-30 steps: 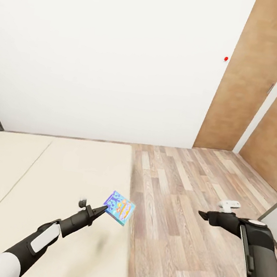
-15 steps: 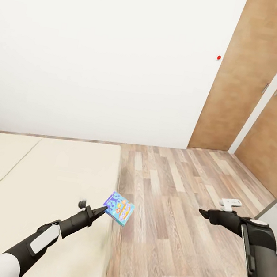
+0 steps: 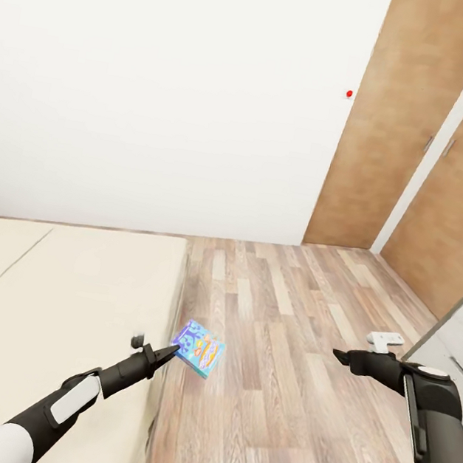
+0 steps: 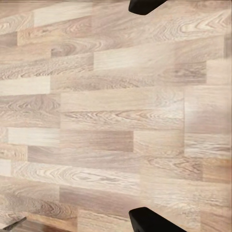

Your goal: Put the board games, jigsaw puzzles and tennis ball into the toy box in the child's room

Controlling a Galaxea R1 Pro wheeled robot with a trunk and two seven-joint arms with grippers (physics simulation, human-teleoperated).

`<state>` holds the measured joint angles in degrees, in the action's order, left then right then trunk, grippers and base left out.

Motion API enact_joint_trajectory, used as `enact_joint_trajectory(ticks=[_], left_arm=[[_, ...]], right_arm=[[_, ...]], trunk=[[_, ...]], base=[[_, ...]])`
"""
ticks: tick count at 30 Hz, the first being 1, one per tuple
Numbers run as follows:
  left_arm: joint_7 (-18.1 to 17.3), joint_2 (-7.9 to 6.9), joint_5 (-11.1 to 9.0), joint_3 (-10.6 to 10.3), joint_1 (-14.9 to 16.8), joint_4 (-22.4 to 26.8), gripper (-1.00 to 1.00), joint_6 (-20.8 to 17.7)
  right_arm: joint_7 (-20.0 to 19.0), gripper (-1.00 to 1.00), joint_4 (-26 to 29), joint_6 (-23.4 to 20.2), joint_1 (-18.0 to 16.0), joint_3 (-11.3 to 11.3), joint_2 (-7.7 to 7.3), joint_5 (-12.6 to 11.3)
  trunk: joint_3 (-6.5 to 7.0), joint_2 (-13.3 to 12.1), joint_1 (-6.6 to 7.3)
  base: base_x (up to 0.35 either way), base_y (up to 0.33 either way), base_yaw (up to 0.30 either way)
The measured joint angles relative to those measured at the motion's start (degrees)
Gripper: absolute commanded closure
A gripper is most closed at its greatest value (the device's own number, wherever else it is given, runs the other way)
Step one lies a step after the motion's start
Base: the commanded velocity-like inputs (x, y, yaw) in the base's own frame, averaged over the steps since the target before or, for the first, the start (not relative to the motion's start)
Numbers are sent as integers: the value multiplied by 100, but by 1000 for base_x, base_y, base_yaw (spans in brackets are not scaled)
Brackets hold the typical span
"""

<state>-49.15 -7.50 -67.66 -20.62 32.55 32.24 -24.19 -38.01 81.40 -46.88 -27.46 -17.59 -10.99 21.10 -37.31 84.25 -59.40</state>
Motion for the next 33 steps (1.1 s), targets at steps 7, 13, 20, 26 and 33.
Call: enact_joint_trajectory(ticks=[7, 13, 20, 26, 33], left_arm=[[-7, -6, -11, 13, -6, 0, 100, -21], [-11, -7, -11, 12, -8, -1, 100, -24], [-16, -8, -11, 10, -8, -1, 100, -22], [-27, -9, -13, 15, -10, 1, 100, 9], [-16, -7, -2, 7, -24, -4, 100, 1]], right_arm=[[0, -100, 93, -3, 7, -2, 1, 0], [0, -100, 112, -9, 9, -9, 0, 0], [0, -100, 165, -18, 2, -11, 0, -12], [1, -100, 195, -20, 1, -11, 0, -10], [0, -100, 195, -8, 7, -33, -15, -15]], trunk=[[0, 0, 1], [0, 0, 1], [0, 0, 1], [0, 1, 3], [0, 0, 1]], base=[[-15, -58, -150], [-2, -8, -30], [0, -1, -75], [131, -16, -27], [70, -14, -3]])
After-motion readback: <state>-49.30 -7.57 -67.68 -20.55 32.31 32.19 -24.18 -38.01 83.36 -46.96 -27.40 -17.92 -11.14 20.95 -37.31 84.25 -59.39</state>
